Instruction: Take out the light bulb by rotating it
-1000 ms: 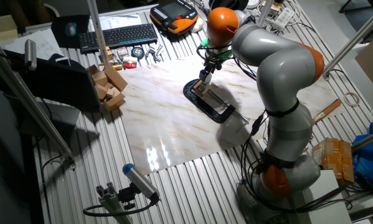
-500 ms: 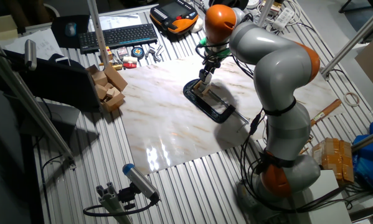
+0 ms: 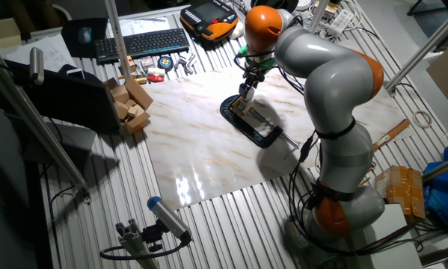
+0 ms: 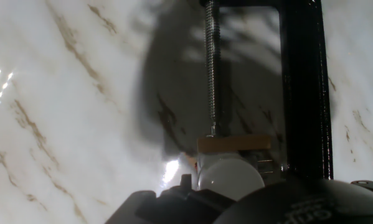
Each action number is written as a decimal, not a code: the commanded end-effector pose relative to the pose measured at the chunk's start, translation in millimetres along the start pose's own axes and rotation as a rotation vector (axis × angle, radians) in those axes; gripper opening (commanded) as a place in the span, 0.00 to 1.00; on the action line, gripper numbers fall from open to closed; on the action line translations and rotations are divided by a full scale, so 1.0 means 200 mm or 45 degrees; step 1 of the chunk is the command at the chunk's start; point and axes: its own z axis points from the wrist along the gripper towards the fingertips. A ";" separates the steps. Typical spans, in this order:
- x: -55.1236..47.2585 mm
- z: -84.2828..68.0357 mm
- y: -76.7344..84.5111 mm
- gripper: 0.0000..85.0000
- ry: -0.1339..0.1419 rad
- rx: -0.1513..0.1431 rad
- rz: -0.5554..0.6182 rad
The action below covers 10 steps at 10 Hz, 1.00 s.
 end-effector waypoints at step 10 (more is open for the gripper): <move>0.00 0.00 0.00 0.80 -0.006 0.007 -0.012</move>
